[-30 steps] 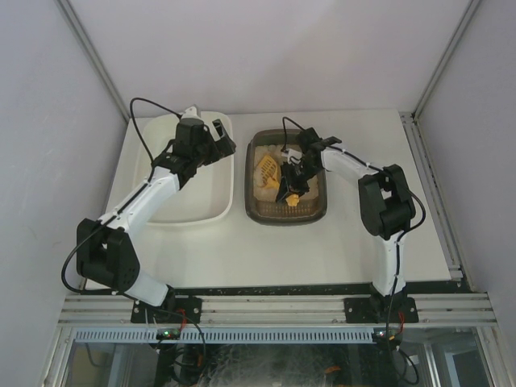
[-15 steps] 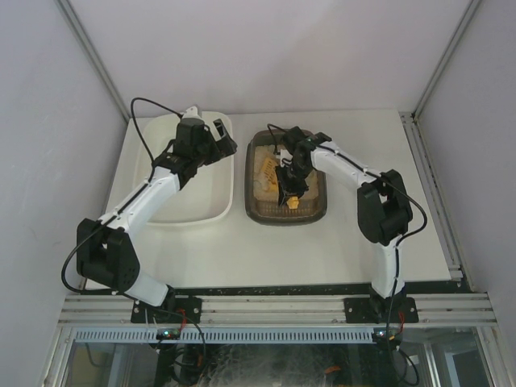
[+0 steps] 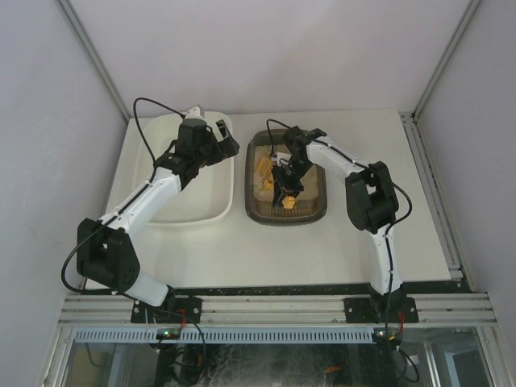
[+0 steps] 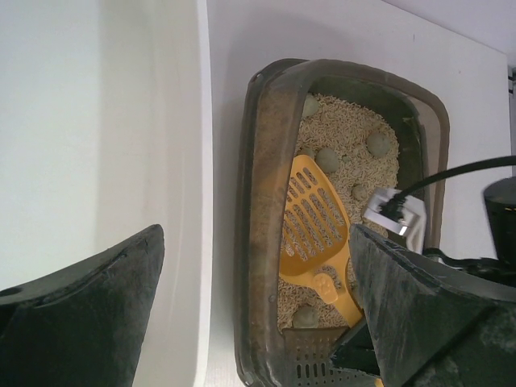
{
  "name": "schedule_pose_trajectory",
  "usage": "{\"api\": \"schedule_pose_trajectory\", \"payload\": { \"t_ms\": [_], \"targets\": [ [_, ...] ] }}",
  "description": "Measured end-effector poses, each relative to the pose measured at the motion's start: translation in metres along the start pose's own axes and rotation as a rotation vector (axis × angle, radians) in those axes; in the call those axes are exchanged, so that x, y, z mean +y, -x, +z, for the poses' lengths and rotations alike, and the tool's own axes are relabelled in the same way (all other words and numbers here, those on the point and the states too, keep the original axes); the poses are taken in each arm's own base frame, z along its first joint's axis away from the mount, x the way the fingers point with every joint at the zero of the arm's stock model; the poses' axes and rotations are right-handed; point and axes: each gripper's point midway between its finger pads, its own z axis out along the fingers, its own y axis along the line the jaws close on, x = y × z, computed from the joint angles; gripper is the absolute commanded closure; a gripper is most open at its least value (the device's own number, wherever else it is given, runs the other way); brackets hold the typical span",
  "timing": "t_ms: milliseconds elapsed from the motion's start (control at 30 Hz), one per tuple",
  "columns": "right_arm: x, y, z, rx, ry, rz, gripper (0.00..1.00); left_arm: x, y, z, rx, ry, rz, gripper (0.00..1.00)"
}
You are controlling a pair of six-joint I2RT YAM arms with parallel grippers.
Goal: Clean the litter box
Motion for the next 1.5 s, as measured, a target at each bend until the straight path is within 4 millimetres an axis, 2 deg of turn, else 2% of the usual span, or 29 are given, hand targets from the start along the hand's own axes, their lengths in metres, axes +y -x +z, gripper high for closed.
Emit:
{"api": "schedule_pose_trajectory", "payload": {
  "t_ms": [100,367,467,633,733,933,1067,1233,1367,1500],
  "targets": [
    [0.001,0.000,0.009,0.036,0.039,0.020,1.00,0.000,-0.001,0.000,0.002,-0.002,0.000,0.00],
    [0.001,0.000,0.010,0.013,0.061,0.042,1.00,-0.001,-0.005,0.001,0.012,-0.010,0.000,0.00],
    [-0.004,-0.001,0.001,-0.054,0.117,0.073,1.00,-0.001,-0.005,0.001,0.015,-0.014,0.001,0.00],
    [-0.019,-0.019,-0.016,-0.114,0.137,0.161,1.00,-0.001,-0.005,0.001,0.016,-0.014,0.002,0.00],
    [-0.027,-0.015,-0.025,-0.158,0.106,0.183,1.00,-0.001,-0.007,0.003,0.022,-0.010,0.003,0.00],
    [-0.038,-0.008,-0.035,-0.227,-0.003,0.174,1.00,-0.001,-0.012,0.026,0.058,0.006,0.007,0.00],
    [-0.045,0.001,-0.044,-0.261,-0.078,0.174,1.00,-0.013,-0.008,0.048,0.074,-0.016,0.004,0.00],
    [-0.049,0.022,-0.052,-0.305,-0.130,0.164,1.00,-0.027,-0.006,0.074,0.097,-0.051,-0.015,0.00],
    [-0.056,0.036,-0.047,-0.298,-0.162,0.171,1.00,-0.031,-0.015,0.090,0.132,-0.057,-0.053,0.00],
    [-0.063,0.043,-0.035,-0.266,-0.203,0.178,1.00,-0.030,-0.020,0.093,0.150,-0.054,-0.076,0.00]
  ]
}}
